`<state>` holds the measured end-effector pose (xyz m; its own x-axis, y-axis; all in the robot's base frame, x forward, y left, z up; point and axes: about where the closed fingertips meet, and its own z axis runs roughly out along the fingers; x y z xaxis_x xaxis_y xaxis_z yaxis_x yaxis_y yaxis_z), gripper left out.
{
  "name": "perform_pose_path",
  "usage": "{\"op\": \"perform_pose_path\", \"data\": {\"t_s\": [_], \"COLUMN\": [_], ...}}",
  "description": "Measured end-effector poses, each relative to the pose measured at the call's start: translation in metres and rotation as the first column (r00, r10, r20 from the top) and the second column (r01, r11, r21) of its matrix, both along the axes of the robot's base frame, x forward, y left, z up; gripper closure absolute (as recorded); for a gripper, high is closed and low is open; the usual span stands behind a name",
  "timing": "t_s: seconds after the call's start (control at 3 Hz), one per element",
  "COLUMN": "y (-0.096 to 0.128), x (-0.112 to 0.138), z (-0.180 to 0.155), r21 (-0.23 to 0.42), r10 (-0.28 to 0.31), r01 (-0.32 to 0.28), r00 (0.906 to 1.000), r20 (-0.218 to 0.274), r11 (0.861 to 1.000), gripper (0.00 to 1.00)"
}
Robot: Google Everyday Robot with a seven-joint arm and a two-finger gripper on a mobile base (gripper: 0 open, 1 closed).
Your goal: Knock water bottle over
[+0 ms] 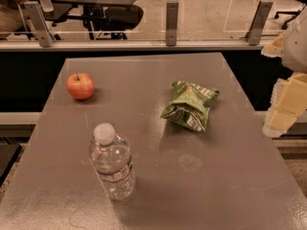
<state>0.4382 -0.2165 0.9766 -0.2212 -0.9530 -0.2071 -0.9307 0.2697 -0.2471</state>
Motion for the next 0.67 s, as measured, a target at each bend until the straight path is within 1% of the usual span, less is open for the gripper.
{"op": "perform_pose_path", "data": {"t_s": [0.33, 0.67], "y": [0.001, 0.027], "x": [0.0, 0.004], "z": [0.001, 0.012], "r21": [0.002, 0.069], "r10": [0.0, 0.051], "r01": [0.0, -0.053], "r00": [1.0, 0.9982], "r20": [0.004, 0.032], "r11": [1.0, 0.996], "gripper": [0.0, 0.0]}}
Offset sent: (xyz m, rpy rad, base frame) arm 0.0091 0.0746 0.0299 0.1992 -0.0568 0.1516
